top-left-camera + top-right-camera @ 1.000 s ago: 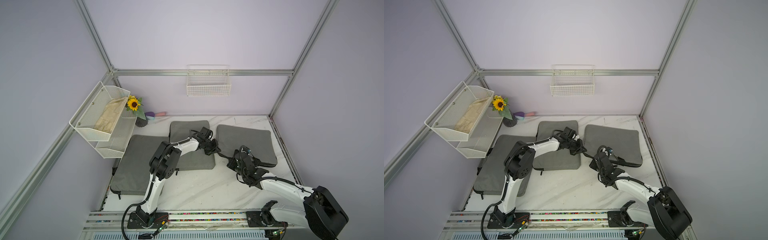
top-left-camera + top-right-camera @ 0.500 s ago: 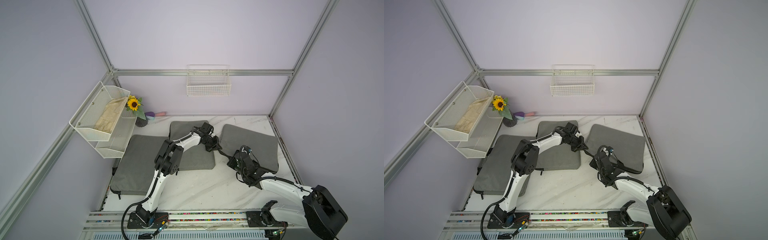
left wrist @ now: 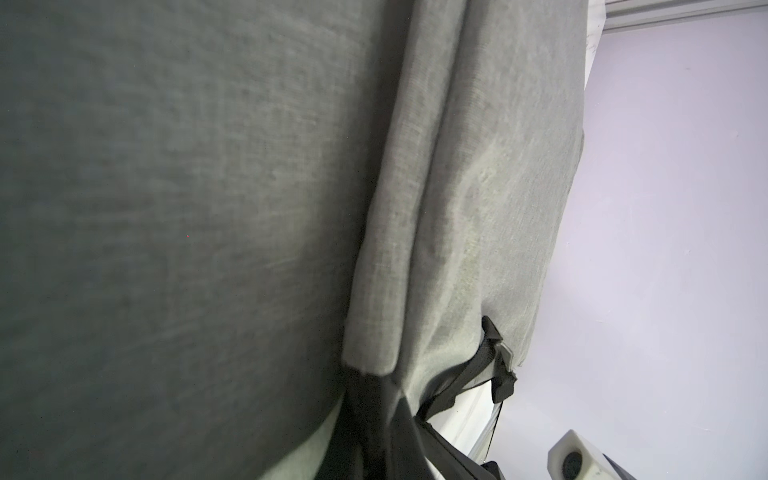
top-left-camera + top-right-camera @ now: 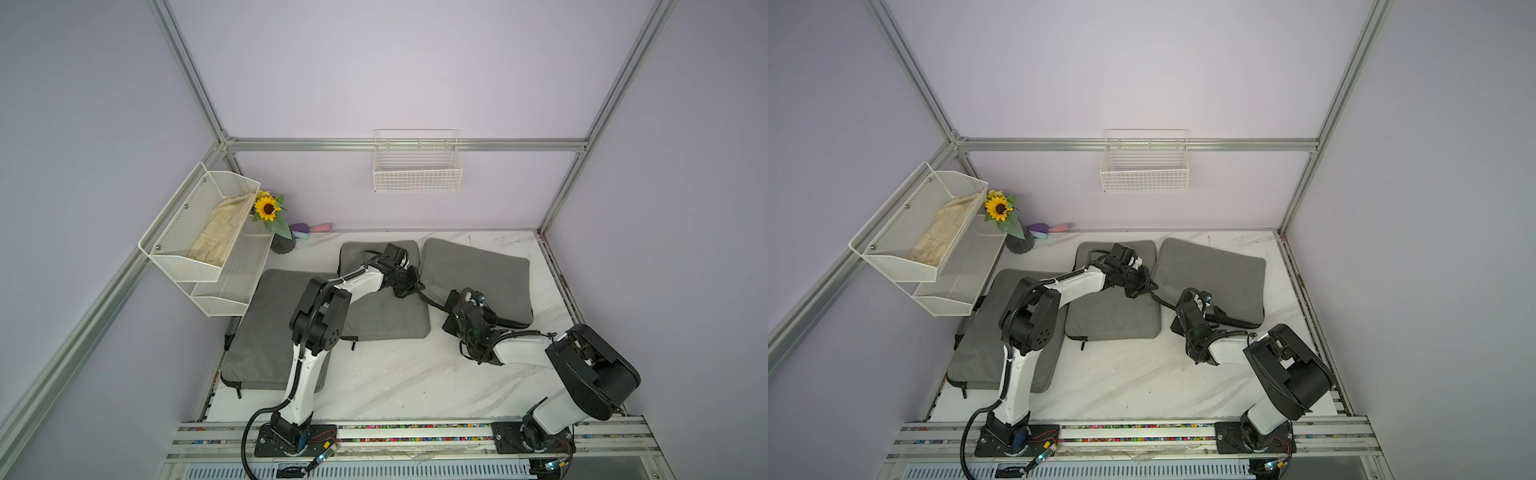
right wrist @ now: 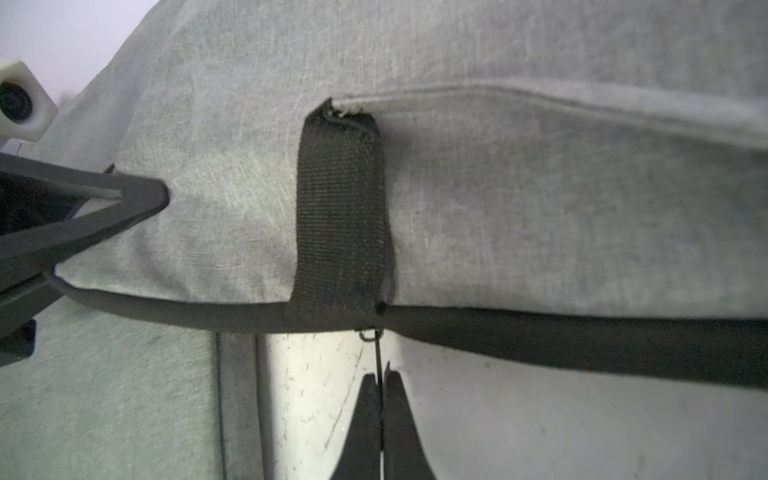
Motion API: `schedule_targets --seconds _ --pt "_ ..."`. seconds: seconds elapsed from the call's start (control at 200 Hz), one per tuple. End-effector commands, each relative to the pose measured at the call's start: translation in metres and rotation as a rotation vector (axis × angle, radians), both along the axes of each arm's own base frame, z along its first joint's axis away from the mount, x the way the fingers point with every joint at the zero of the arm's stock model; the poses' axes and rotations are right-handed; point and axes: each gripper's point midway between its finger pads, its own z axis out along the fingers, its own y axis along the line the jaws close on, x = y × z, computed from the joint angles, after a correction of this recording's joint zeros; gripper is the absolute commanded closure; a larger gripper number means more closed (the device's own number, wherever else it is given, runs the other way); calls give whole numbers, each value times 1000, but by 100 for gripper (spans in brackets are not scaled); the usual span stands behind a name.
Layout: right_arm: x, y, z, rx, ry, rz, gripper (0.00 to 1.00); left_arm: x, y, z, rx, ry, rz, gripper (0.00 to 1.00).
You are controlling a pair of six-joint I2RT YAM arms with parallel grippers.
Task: Put the mouse into the laptop bag
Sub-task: Zip the zipper on the zippered laptop bag.
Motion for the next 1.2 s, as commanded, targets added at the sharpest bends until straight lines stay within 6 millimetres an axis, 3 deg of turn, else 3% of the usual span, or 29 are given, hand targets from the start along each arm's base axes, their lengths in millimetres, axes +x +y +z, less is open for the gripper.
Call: schedule_targets --seconds 0.0,0.285,0.59,0.675,0.765,0.875,0.935,1.195 --pt "-17 -22 -12 -71 54 -52 100 15 -1 52 -54 -166 42 100" --pt "-53 -63 4 -95 138 -246 100 66 42 38 60 -157 135 100" --pt "-60 -72 8 -99 141 -279 100 103 80 47 80 -206 157 100" --pt "-50 -52 10 -51 83 -171 100 103 80 52 73 -211 135 100" --pt "-35 -37 9 -41 37 -101 100 93 63 60 27 -220 86 100" --pt "-30 -53 -13 -134 124 -239 100 86 58 68 22 -229 78 100" --pt "-28 -64 -12 -178 117 -308 100 89 68 69 53 -225 101 100" --pt "-35 -79 -19 -247 168 -393 100 110 103 85 117 -252 134 100"
